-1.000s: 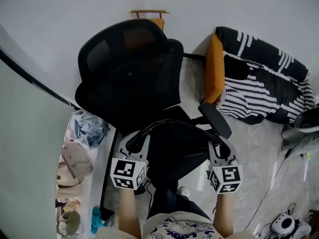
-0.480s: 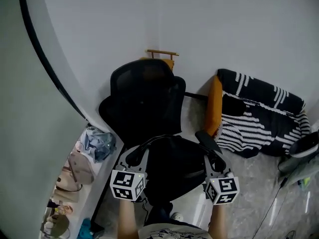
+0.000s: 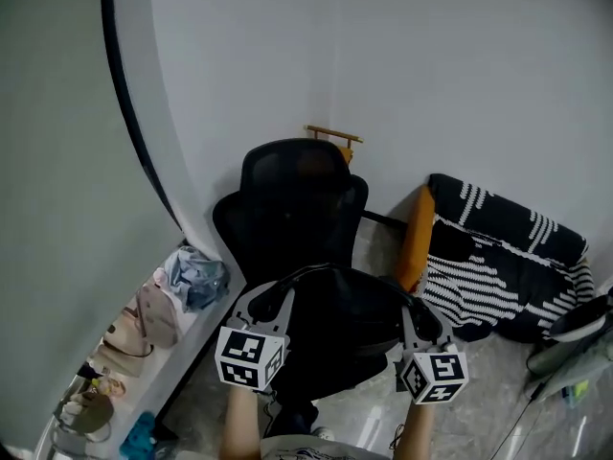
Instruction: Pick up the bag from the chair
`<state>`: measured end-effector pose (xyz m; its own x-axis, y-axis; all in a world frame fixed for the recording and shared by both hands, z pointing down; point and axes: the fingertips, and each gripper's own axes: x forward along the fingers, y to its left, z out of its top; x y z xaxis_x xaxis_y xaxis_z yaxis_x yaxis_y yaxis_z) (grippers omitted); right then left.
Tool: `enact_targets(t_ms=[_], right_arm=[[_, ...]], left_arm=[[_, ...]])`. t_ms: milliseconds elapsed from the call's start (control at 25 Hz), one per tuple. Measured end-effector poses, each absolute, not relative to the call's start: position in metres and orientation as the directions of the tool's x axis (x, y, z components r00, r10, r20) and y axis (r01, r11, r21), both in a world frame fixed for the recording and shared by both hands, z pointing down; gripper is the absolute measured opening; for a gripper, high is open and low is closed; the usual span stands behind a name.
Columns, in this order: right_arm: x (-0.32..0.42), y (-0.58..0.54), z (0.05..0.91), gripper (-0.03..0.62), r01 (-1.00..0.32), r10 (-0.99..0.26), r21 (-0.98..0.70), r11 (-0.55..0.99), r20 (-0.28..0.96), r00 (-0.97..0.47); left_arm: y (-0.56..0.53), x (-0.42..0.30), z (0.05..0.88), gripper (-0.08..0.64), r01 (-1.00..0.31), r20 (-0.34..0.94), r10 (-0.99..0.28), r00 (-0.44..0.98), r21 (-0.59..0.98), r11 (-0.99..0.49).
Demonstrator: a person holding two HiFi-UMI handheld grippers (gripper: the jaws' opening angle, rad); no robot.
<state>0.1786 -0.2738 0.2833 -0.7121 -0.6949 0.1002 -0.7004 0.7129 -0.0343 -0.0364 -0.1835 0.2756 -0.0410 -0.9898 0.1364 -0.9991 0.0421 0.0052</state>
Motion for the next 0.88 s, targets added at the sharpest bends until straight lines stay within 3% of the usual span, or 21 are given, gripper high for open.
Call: enact_targets(t_ms=[880], right_arm=[[0.194,-0.258,0.24,0.106,-0.66,-0.661,-0.061,0.749,0.005,-0.75]], left_arm=[[-0.16,-0.018,0.236,0.075,-0.998,0.065,-0.996,-0.061,-0.011,0.061]])
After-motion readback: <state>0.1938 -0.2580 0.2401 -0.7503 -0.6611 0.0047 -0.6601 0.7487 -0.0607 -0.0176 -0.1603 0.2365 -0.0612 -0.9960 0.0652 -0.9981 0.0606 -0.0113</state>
